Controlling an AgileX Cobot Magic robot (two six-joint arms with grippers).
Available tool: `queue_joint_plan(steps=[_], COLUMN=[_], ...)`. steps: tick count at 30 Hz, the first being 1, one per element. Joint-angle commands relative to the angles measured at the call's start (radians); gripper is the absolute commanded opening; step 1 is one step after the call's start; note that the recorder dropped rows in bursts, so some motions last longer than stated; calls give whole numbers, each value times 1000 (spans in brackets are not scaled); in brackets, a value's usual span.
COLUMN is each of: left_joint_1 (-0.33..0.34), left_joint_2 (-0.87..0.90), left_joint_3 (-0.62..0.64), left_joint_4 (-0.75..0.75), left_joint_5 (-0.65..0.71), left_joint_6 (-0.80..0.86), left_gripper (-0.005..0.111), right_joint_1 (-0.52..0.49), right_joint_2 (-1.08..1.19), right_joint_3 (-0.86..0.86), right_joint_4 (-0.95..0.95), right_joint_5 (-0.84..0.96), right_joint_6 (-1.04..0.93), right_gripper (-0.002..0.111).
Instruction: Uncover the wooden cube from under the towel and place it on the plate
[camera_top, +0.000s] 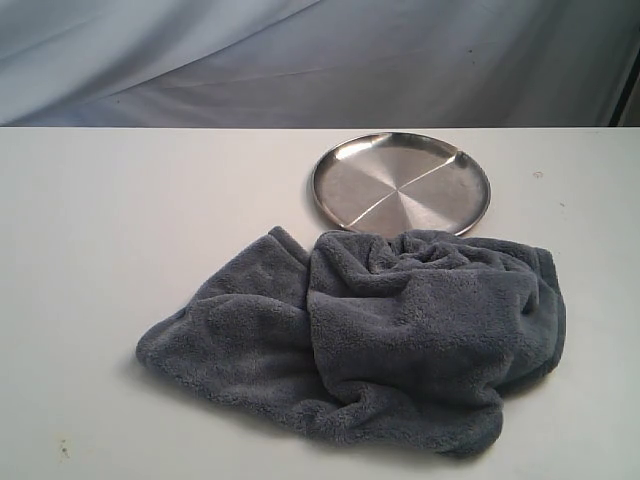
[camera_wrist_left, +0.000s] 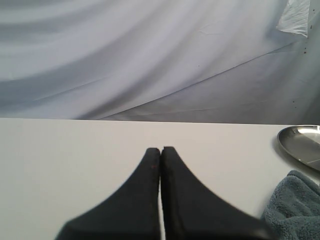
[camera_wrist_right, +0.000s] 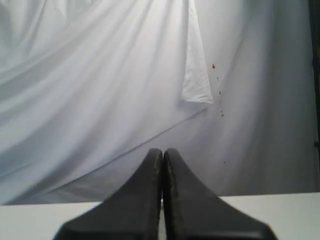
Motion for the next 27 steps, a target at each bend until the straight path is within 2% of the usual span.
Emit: queue_joint_plan(steps=[1,8,13,16,19,27], left_joint_1=[-1,-1,-1,-1,-1,-1], left_joint_2=[-2,-2,-2,-2,-2,-2], left_joint_3=[4,4,4,4,4,4], left_joint_4=[1,1,1,1,1,1], left_joint_5=[-2,-2,-2,-2,-2,-2], left_joint_6=[-1,-2,-2,-2,-2,-2], left_gripper=[1,1,1,1,1,1], right_joint_1=[3,3,3,16,76,294], right_joint_2=[-1,38,298,423,569,907], right_joint_3=[-6,-34,-226,-307,-395,-620], right_joint_4=[-9,-20,-39,-39,-42,-121], right_joint_5=[134,202,360,379,407,637], right_joint_6=[-2,-2,-2,-22,-58,-26], right_gripper=[0,0,0,0,0,0])
